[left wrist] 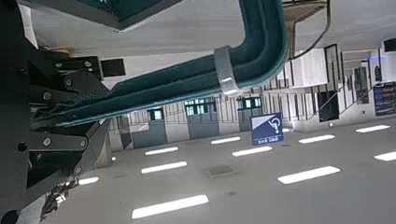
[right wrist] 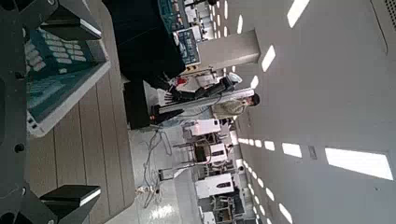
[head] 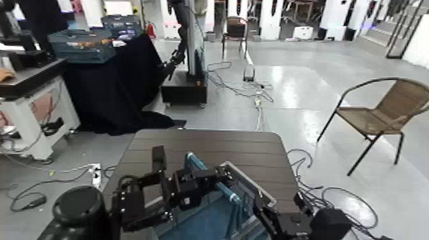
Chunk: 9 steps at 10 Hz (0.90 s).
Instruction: Place the crate on the table.
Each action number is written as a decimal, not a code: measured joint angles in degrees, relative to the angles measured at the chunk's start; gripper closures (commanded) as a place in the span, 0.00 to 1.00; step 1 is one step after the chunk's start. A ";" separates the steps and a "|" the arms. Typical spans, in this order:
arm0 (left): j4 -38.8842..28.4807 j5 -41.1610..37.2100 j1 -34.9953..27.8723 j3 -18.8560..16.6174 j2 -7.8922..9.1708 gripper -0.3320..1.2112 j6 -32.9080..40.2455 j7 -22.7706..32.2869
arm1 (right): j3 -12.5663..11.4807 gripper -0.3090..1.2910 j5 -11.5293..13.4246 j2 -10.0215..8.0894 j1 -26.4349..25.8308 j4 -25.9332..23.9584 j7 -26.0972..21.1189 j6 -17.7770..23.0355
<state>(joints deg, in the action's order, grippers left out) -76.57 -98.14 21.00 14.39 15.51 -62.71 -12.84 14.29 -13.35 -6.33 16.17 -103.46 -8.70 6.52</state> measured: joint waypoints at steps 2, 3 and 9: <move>3.75 2.32 2.79 2.11 -0.35 0.99 1.42 -3.31 | 0.15 0.28 -0.09 0.00 -0.14 0.04 0.00 0.10; 5.83 4.30 4.30 3.16 -0.46 0.99 2.27 -5.99 | 0.20 0.28 -0.15 0.00 -0.18 0.09 0.00 0.22; 15.11 11.81 9.07 7.42 -1.22 0.99 4.71 -14.35 | 0.39 0.28 -0.62 0.00 -0.27 0.27 0.07 0.74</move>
<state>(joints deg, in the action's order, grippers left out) -61.46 -86.33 30.08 21.81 14.29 -58.00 -27.18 14.68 -13.97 -6.33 15.91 -103.18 -8.63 7.25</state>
